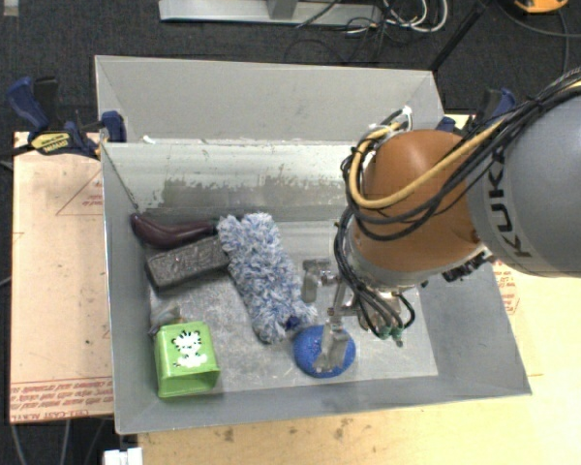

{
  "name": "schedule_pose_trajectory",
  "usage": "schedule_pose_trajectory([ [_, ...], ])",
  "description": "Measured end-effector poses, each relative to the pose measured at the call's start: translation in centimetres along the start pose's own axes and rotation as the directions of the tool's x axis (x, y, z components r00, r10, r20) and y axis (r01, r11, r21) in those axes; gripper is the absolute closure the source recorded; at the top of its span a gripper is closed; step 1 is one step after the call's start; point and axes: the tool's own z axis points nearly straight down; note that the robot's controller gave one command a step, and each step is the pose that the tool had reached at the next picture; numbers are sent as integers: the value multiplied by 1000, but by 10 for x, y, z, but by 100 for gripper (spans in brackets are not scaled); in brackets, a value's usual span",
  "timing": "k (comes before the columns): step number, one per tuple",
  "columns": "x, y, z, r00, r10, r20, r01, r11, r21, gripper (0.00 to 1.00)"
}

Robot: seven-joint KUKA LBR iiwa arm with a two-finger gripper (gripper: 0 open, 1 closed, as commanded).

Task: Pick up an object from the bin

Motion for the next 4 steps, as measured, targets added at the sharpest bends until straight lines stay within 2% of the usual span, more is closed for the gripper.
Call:
schedule_pose_trajectory([
  [1,-2,0,-4,1000,3,8,-3,1000,-1,0],
  [2,-11,-9,45,1000,-7,16,7,1000,-2,0],
  [3,-41,-15,91,1000,24,11,-24,1000,-2,0],
  [4,-59,-2,98,1000,2,9,-2,1000,0,0],
])
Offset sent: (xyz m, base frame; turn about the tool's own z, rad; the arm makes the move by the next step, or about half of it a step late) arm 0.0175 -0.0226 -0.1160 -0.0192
